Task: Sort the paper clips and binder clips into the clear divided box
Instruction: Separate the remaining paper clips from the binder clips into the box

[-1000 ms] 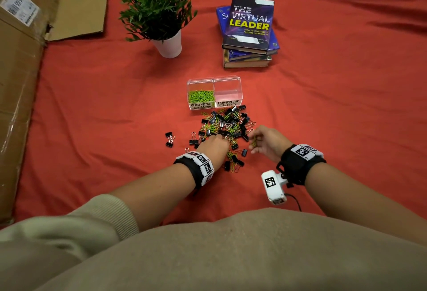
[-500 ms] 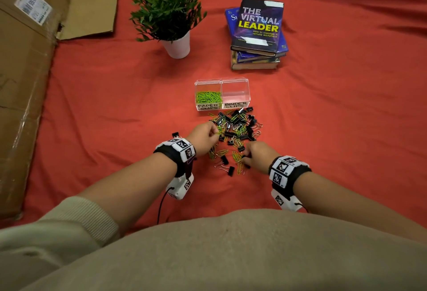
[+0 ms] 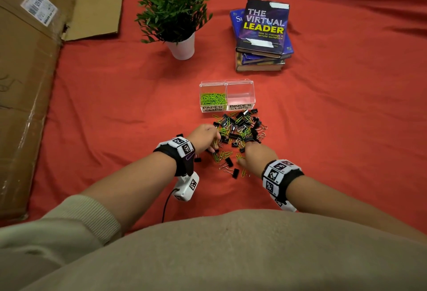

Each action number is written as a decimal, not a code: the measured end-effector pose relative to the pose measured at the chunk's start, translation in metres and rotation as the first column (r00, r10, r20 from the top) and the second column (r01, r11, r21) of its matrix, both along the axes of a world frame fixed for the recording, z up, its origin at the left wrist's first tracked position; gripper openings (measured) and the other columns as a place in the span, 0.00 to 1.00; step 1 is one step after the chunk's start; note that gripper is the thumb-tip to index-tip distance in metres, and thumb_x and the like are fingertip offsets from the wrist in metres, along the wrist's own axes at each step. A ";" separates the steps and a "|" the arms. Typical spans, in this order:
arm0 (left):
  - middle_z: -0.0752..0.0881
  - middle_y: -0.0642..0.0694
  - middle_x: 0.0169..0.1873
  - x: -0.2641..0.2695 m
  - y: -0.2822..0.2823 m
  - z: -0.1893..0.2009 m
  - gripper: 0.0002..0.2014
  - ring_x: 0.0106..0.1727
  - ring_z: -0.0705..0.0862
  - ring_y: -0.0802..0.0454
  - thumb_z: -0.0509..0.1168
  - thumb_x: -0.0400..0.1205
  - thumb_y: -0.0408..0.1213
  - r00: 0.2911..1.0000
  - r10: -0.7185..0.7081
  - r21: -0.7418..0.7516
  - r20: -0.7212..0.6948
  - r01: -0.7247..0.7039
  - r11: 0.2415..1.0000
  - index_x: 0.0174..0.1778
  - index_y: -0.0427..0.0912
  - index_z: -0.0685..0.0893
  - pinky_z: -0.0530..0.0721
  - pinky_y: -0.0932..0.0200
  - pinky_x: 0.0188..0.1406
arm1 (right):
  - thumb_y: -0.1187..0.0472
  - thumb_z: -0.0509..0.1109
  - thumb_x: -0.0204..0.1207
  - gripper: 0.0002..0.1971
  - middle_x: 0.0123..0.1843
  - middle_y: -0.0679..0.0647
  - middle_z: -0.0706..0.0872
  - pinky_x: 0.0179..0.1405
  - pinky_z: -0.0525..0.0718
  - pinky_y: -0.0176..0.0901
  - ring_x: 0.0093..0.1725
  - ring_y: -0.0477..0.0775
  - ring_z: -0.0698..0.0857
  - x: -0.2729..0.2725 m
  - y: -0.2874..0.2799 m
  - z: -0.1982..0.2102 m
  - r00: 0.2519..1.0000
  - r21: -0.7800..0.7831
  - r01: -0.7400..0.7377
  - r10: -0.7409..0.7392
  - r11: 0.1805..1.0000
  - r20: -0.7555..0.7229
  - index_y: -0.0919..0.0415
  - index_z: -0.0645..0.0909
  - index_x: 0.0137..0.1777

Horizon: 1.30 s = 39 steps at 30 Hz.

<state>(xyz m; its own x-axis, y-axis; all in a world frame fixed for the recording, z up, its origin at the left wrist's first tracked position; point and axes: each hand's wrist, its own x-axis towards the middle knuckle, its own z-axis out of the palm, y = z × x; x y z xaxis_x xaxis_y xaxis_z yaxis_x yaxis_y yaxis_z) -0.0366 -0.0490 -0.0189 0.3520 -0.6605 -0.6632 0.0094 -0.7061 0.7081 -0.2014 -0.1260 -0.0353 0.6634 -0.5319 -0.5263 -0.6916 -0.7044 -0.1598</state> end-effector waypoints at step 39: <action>0.80 0.49 0.28 0.002 0.011 0.005 0.09 0.21 0.68 0.56 0.59 0.81 0.28 0.998 -0.032 -0.059 0.059 0.035 0.998 0.41 0.47 0.76 0.64 0.62 0.21 | 0.65 0.54 0.79 0.11 0.34 0.56 0.76 0.25 0.78 0.38 0.29 0.51 0.76 -0.011 -0.036 0.020 0.520 0.958 0.285 -0.841 0.007 -0.149 0.63 0.74 0.38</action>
